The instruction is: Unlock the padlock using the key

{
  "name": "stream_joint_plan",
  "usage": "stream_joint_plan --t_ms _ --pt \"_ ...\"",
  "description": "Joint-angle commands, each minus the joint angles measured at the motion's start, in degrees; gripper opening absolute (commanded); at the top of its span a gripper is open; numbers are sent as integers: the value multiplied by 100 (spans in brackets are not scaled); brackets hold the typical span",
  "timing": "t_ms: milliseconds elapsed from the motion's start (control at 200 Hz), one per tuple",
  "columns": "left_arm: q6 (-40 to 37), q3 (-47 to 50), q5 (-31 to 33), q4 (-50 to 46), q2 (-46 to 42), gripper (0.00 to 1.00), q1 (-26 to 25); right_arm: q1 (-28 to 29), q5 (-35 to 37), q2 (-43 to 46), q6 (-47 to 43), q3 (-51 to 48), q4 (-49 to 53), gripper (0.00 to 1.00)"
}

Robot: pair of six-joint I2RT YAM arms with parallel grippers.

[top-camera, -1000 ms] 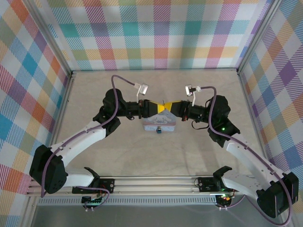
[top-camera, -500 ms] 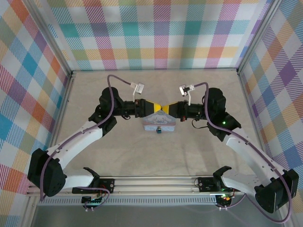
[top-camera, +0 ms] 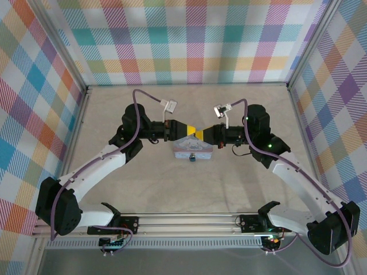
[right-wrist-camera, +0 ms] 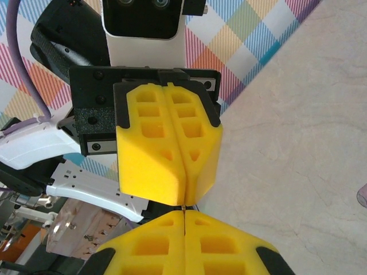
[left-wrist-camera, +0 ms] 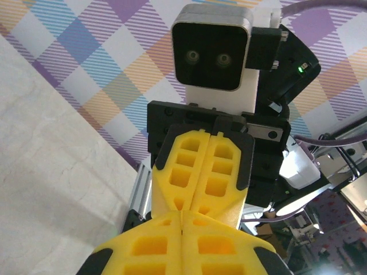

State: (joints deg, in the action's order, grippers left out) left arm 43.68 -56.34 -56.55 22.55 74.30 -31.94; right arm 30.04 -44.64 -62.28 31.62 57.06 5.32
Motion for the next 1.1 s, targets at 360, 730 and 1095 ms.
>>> stream_joint_plan --t_ms 360,730,1095 --pt "728 393 1281 1107 204 0 13 28 1700 635 1172 -1264 -2375 63" --pt "1301 826 2109 2262 489 0 -222 45 2136 -18 1978 -1745 -4080 49" --pt "1388 887 2403 2501 489 0 -312 116 2023 -195 2129 -1709 -4372 40"
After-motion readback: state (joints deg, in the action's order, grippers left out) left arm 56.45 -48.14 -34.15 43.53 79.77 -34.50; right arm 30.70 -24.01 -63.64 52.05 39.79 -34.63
